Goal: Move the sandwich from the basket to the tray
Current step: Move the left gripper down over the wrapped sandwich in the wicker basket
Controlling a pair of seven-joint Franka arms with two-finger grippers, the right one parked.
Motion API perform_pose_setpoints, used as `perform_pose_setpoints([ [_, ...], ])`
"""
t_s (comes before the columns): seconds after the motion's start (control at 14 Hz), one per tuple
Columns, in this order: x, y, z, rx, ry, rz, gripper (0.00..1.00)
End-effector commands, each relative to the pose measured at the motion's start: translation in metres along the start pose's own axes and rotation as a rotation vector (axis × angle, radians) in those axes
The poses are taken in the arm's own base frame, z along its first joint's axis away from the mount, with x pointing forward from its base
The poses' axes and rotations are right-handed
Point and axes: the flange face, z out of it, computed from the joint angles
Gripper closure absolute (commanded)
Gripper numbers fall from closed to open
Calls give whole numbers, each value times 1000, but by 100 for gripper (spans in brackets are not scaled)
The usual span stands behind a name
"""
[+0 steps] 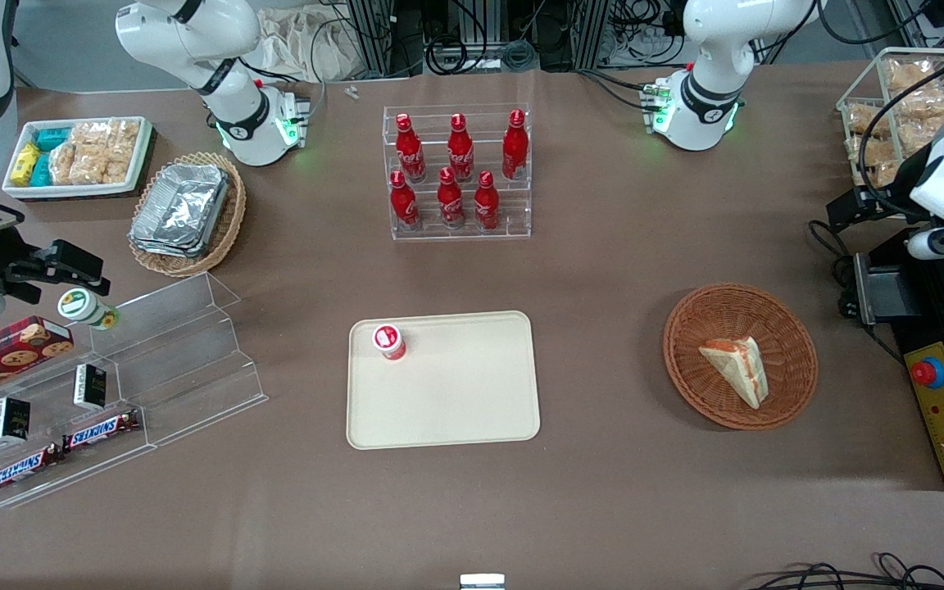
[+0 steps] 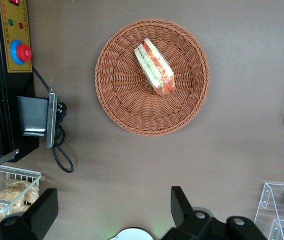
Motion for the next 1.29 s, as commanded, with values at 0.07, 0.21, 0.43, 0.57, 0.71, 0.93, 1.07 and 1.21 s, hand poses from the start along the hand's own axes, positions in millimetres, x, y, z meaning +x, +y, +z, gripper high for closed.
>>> perform_pose_setpoints([
  [0.07, 6, 4, -5, -11, -6, 8, 0],
  [0.21, 19, 4, 4, -19, -4, 6, 0],
  [0.43, 54, 8, 51, -47, 24, -61, 1],
  [0.57, 66, 11, 93, -61, 49, -173, 1],
  [0.71, 74, 11, 139, -68, 56, -296, 1],
  [0.93, 93, 16, 192, -76, 28, -417, 1],
  [1.07, 103, 17, 216, -89, 22, -452, 1],
  [1.21, 113, 20, 239, -105, 28, -503, 1],
])
